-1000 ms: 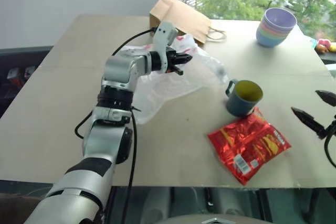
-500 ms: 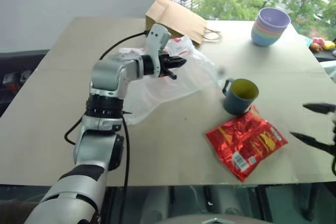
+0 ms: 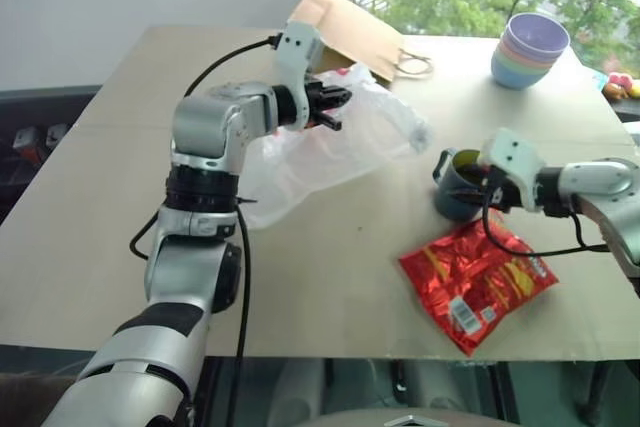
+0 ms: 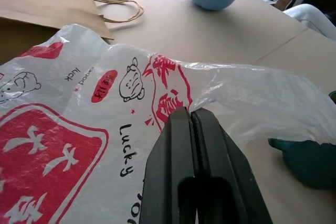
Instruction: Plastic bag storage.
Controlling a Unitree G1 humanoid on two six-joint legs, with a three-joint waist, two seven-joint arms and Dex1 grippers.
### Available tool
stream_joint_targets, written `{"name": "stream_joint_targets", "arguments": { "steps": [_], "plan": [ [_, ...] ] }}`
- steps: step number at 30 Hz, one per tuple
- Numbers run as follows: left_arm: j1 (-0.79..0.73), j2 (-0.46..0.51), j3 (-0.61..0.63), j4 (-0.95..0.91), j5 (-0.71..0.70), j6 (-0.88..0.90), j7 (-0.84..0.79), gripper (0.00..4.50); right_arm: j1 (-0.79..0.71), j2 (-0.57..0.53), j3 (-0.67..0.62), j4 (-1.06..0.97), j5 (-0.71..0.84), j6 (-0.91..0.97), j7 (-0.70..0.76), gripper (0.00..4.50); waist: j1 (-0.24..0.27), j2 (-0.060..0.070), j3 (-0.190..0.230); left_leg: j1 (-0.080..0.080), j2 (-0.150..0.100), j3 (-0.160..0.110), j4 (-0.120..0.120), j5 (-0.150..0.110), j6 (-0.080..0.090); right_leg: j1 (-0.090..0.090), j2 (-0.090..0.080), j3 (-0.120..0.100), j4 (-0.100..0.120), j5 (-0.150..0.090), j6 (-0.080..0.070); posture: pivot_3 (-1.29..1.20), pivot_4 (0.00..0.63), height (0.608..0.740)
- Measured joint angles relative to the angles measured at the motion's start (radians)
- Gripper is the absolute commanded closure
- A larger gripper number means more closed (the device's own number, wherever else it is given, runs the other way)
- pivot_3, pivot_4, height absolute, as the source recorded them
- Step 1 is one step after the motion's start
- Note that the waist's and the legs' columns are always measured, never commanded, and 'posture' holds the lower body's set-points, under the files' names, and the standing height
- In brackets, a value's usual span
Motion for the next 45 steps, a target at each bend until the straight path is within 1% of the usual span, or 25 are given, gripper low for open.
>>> {"name": "stream_joint_targets", "arguments": {
  "steps": [1, 2, 3, 7, 10, 12, 14, 16, 17, 19, 22, 23, 24, 28, 30, 31, 33, 34, 36, 38, 39, 40, 41, 43, 45],
  "plan": [
    [-0.010, -0.008, 0.009, 0.020, 0.001, 0.001, 0.016, 4.50, -0.008, -0.003, 0.014, 0.018, -0.022, -0.011, 0.009, 3.76, 0.001, 0.000, 0.000, -0.001, 0.000, 0.000, 0.000, 0.000, 0.000, -0.001, 0.000, 0.000, 0.000, 0.000, 0.000, 0.00, 0.150, 0.740],
    [-0.024, -0.017, 0.018, 0.044, 0.000, 0.001, 0.032, 4.50, -0.016, -0.010, 0.028, 0.032, -0.043, -0.020, 0.024, 4.28, 0.001, 0.000, 0.000, -0.002, 0.000, 0.000, 0.001, 0.000, 0.000, -0.002, 0.000, 0.000, 0.000, 0.000, 0.000, 0.00, 0.150, 0.740],
    [-0.038, -0.023, 0.027, 0.063, -0.001, 0.003, 0.047, 4.50, -0.022, -0.018, 0.039, 0.036, -0.055, -0.024, 0.040, 4.49, -0.001, 0.000, 0.000, -0.002, 0.000, 0.000, 0.001, 0.000, 0.000, -0.002, 0.000, 0.000, 0.000, 0.000, 0.000, 0.00, 0.150, 0.740],
    [-0.103, -0.063, 0.080, 0.112, -0.024, 0.023, 0.099, 4.50, -0.029, 0.003, 0.016, 0.043, -0.029, 0.003, 0.059, 4.49, -0.004, 0.000, 0.000, -0.003, 0.000, -0.001, 0.001, 0.000, 0.000, -0.003, 0.000, 0.000, 0.001, 0.000, 0.000, 0.00, 0.150, 0.740],
    [-0.152, -0.075, 0.119, 0.156, -0.036, 0.058, 0.147, 4.50, -0.059, 0.034, -0.057, -0.107, 0.147, 0.183, 0.088, 4.49, -0.014, 0.001, 0.000, -0.005, 0.001, -0.002, 0.001, 0.000, 0.000, -0.006, 0.001, 0.000, 0.003, 0.000, 0.000, 0.00, 0.150, 0.740],
    [-0.168, -0.072, 0.132, 0.188, -0.042, 0.069, 0.147, 4.50, -0.099, 0.076, -0.064, -0.178, 0.220, 0.260, 0.084, 4.49, -0.017, 0.001, 0.000, -0.005, 0.001, -0.003, 0.001, 0.000, 0.000, -0.007, 0.001, -0.001, 0.003, 0.000, 0.000, 0.00, 0.150, 0.740],
    [-0.192, -0.068, 0.138, 0.228, -0.047, 0.091, 0.135, 4.50, -0.170, 0.240, -0.032, -0.173, 0.228, 0.292, 0.013, 4.49, -0.027, 0.000, 0.000, -0.005, 0.001, -0.003, 0.001, 0.000, 0.000, -0.007, 0.002, -0.001, 0.003, 0.001, 0.000, 0.00, 0.150, 0.740],
    [-0.209, -0.074, 0.133, 0.232, -0.062, 0.113, 0.116, 4.50, -0.221, 0.390, 0.037, -0.079, 0.185, 0.269, -0.067, 4.49, -0.031, 0.000, 0.000, -0.006, 0.001, -0.002, 0.002, 0.001, -0.001, -0.008, 0.001, -0.001, 0.006, 0.001, 0.000, 0.00, 0.150, 0.740],
    [-0.216, -0.068, 0.132, 0.229, -0.074, 0.136, 0.105, 4.50, -0.264, 0.487, 0.069, 0.038, 0.145, 0.235, -0.123, 4.49, -0.032, 0.000, 0.000, -0.006, 0.000, -0.002, 0.002, 0.001, -0.002, -0.009, 0.001, 0.000, 0.008, 0.001, 0.000, 0.00, 0.150, 0.740],
    [-0.223, -0.067, 0.135, 0.211, -0.090, 0.178, 0.097, 4.50, -0.349, 0.603, 0.077, 0.263, 0.074, 0.144, -0.209, 4.49, -0.031, 0.000, 0.000, -0.010, -0.002, -0.002, 0.003, 0.002, -0.003, -0.016, 0.000, 0.001, 0.013, 0.001, -0.001, 0.00, 0.150, 0.740],
    [-0.222, -0.061, 0.174, 0.199, -0.118, 0.247, 0.115, 4.50, -0.498, 0.746, 0.041, 0.617, 0.006, -0.080, -0.294, 4.49, -0.033, 0.000, 0.000, -0.013, -0.002, -0.002, 0.001, 0.004, -0.007, -0.022, -0.001, 0.001, 0.016, 0.001, -0.001, 0.00, 0.150, 0.740],
    [-0.223, -0.068, 0.176, 0.190, -0.123, 0.258, 0.119, 4.50, -0.530, 0.773, 0.027, 0.686, -0.006, -0.136, -0.311, 4.49, -0.033, 0.000, 0.000, -0.013, -0.002, -0.003, -0.001, 0.005, -0.008, -0.022, -0.001, 0.001, 0.016, 0.001, -0.002, 0.00, 0.150, 0.740],
    [-0.223, -0.069, 0.196, 0.171, -0.139, 0.276, 0.125, 4.50, -0.580, 0.814, 0.009, 0.815, -0.017, -0.235, -0.316, 3.73, -0.035, 0.000, 0.000, -0.013, -0.002, -0.004, -0.001, 0.005, -0.008, -0.022, -0.001, 0.001, 0.016, 0.001, -0.002, 0.00, 0.150, 0.740],
    [-0.228, -0.068, 0.262, 0.119, -0.163, 0.336, 0.177, 4.50, -0.677, 0.901, -0.068, 1.082, -0.033, -0.500, -0.322, 2.05, -0.038, 0.000, 0.000, -0.013, -0.002, -0.007, -0.005, 0.005, -0.009, -0.022, -0.003, 0.001, 0.016, 0.002, -0.002, 0.00, 0.150, 0.740],
    [-0.228, -0.075, 0.282, 0.105, -0.171, 0.356, 0.199, 4.50, -0.683, 0.909, -0.086, 1.121, -0.047, -0.559, -0.320, 2.05, -0.034, 0.000, 0.000, -0.013, -0.003, -0.008, -0.006, 0.005, -0.009, -0.022, -0.005, 0.000, 0.016, 0.002, -0.002, 0.00, 0.150, 0.740],
    [-0.226, -0.084, 0.293, 0.103, -0.178, 0.366, 0.213, 4.50, -0.680, 0.903, -0.092, 1.119, -0.044, -0.559, -0.268, 1.71, -0.032, 0.000, 0.000, -0.013, -0.003, -0.008, -0.006, 0.005, -0.009, -0.022, -0.006, -0.001, 0.016, 0.002, -0.002, 0.00, 0.150, 0.740],
    [-0.223, -0.113, 0.332, 0.103, -0.188, 0.373, 0.250, 4.50, -0.640, 0.882, -0.094, 1.060, -0.045, -0.560, -0.198, 1.32, -0.031, 0.000, 0.000, -0.013, -0.005, -0.009, -0.006, 0.004, -0.008, -0.022, -0.008, -0.002, 0.016, 0.002, -0.001, 0.00, 0.150, 0.740],
    [-0.223, -0.116, 0.336, 0.103, -0.190, 0.374, 0.255, 4.50, -0.630, 0.879, -0.094, 1.048, -0.046, -0.561, -0.193, 1.32, -0.031, 0.000, 0.000, -0.013, -0.005, -0.009, -0.006, 0.004, -0.008, -0.022, -0.008, -0.002, 0.016, 0.002, -0.002, 0.00, 0.150, 0.740],
    [-0.223, -0.136, 0.342, 0.104, -0.196, 0.364, 0.277, 4.50, -0.532, 0.835, -0.080, 0.902, -0.062, -0.552, -0.187, 1.32, -0.027, 0.000, 0.000, -0.013, -0.005, -0.012, -0.007, 0.004, -0.008, -0.022, -0.009, -0.005, 0.016, 0.002, -0.002, 0.00, 0.150, 0.740],
    [-0.216, -0.139, 0.351, 0.114, -0.196, 0.341, 0.294, 4.50, -0.412, 0.758, -0.071, 0.717, -0.056, -0.482, -0.148, 0.89, -0.026, 0.001, 0.001, -0.014, -0.006, -0.013, -0.007, 0.004, -0.008, -0.022, -0.011, -0.006, 0.017, 0.001, -0.002, 0.00, 0.150, 0.740],
    [-0.210, -0.137, 0.351, 0.123, -0.195, 0.319, 0.296, 4.50, -0.341, 0.696, -0.065, 0.586, -0.042, -0.426, -0.117, 0.57, -0.026, 0.002, 0.001, -0.016, -0.007, -0.014, -0.007, 0.005, -0.008, -0.022, -0.011, -0.007, 0.016, 0.002, -0.002, 0.00, 0.150, 0.740],
    [-0.199, -0.133, 0.352, 0.137, -0.194, 0.298, 0.298, 4.50, -0.281, 0.642, -0.065, 0.459, -0.028, -0.376, -0.100, 0.08, -0.027, 0.002, 0.001, -0.016, -0.007, -0.013, -0.006, 0.005, -0.008, -0.022, -0.011, -0.008, 0.016, 0.002, -0.002, 0.00, 0.150, 0.740],
    [-0.186, -0.131, 0.359, 0.160, -0.191, 0.273, 0.306, 4.50, -0.218, 0.579, -0.067, 0.288, -0.013, -0.315, -0.091, 0.03, -0.031, 0.002, 0.001, -0.015, -0.007, -0.012, -0.006, 0.004, -0.008, -0.022, -0.011, -0.008, 0.016, 0.001, -0.002, 0.00, 0.150, 0.740],
    [-0.179, -0.136, 0.357, 0.186, -0.186, 0.252, 0.310, 4.50, -0.168, 0.511, -0.065, 0.114, 0.001, -0.256, -0.079, 0.03, -0.034, 0.003, 0.002, -0.014, -0.007, -0.011, -0.007, 0.004, -0.007, -0.022, -0.011, -0.009, 0.015, 0.001, -0.002, 0.00, 0.150, 0.740],
    [-0.177, -0.150, 0.332, 0.203, -0.186, 0.232, 0.306, 4.50, -0.039, 0.358, -0.058, -0.183, 0.035, -0.152, -0.047, 0.03, -0.026, 0.003, 0.002, -0.013, -0.007, -0.012, -0.006, 0.003, -0.004, -0.021, -0.011, -0.013, 0.014, 0.000, -0.004, 0.00, 0.150, 0.740]
  ]
}}
